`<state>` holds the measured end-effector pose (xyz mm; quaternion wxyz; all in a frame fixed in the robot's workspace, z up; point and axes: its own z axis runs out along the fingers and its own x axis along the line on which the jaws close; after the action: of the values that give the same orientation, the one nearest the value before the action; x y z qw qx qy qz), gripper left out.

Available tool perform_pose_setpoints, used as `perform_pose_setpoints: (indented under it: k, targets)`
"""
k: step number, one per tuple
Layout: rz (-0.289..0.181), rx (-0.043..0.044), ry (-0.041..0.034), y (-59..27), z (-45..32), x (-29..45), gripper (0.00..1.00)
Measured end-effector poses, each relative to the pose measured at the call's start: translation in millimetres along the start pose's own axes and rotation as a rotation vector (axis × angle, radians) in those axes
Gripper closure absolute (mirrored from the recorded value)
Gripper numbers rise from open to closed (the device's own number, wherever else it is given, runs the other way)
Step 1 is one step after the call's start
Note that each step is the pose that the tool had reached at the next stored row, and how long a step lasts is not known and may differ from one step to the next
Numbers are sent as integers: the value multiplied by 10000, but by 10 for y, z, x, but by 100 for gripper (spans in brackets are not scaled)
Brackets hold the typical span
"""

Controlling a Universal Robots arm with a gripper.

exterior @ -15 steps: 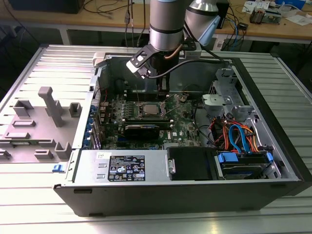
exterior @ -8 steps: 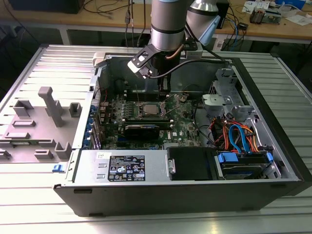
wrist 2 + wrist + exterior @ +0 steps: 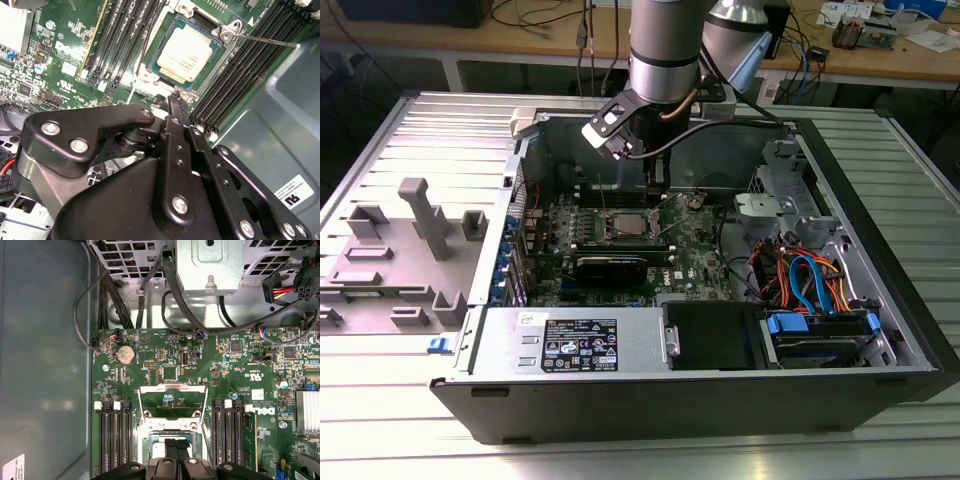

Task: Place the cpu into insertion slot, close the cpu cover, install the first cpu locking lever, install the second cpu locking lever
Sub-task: 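Close the cpu cover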

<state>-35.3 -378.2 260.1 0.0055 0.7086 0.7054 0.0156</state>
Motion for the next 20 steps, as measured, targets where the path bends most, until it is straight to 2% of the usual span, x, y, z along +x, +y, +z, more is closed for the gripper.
perform_pose_setpoints:
  k: [6, 11, 16, 19, 20]
  targets:
    - [0, 2, -2, 26, -1, 0, 89]
    - [-1, 0, 0, 110, 3, 0, 89]
    - [0, 0, 0, 114, -5, 1, 89]
    - [0, 2, -2, 161, -6, 3, 89]
    - [1, 1, -5, 205, -4, 5, 89]
